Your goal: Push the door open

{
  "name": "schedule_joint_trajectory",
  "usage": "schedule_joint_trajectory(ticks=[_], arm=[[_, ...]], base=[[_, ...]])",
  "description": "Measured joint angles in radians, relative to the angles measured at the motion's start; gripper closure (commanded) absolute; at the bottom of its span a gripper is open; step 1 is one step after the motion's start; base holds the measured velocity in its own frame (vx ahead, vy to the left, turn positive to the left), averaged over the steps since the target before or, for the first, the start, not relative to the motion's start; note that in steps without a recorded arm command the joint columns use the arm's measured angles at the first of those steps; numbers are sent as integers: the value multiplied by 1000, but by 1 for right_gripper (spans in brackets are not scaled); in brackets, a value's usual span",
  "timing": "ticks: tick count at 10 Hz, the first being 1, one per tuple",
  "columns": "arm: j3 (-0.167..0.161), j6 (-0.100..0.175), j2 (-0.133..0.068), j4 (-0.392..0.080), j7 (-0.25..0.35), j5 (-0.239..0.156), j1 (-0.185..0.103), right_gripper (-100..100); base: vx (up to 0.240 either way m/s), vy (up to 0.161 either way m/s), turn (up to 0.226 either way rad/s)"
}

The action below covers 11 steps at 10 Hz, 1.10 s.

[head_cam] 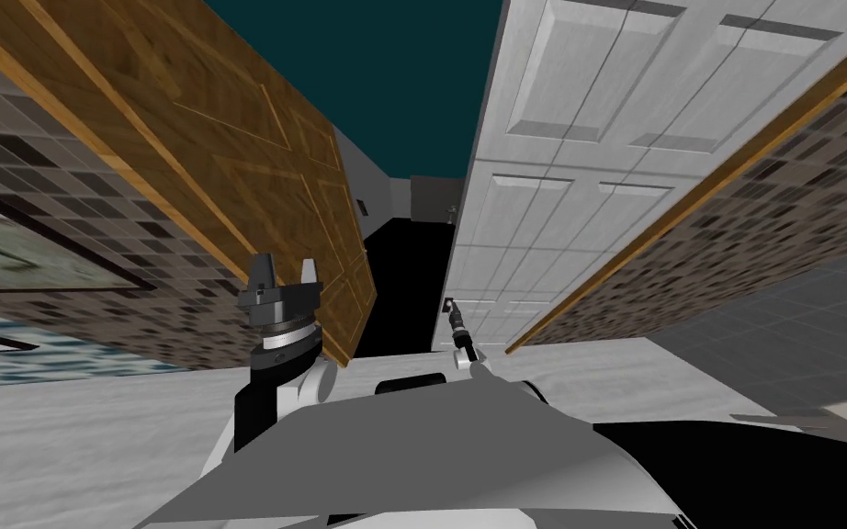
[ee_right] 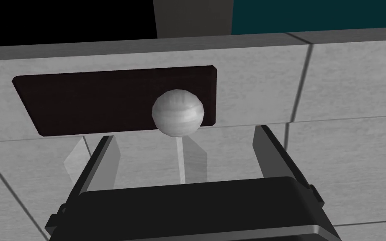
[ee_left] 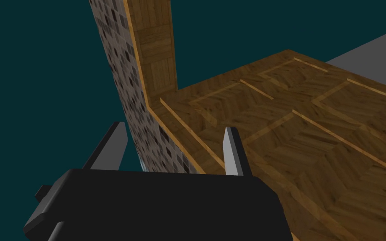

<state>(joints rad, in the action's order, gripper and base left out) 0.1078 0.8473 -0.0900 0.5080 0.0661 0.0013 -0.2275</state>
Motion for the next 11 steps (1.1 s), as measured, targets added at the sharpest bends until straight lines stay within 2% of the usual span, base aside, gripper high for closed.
schedule_joint_trajectory(ticks=[2,3,8,10,11], arm=[[3,0,3,2,-2,-1,3,-100],[2,2,4,2,-2,-1,4,100],[2,-2,3,0,-2,-1,4,100],[7,-4,6,-2,-6,-4,10,100],[10,-16,7,12,-8,-7,21,100]], base=[[151,-17,9],[-22,5,2],[-14,1,1],[135,27,-42],[171,30,-28]])
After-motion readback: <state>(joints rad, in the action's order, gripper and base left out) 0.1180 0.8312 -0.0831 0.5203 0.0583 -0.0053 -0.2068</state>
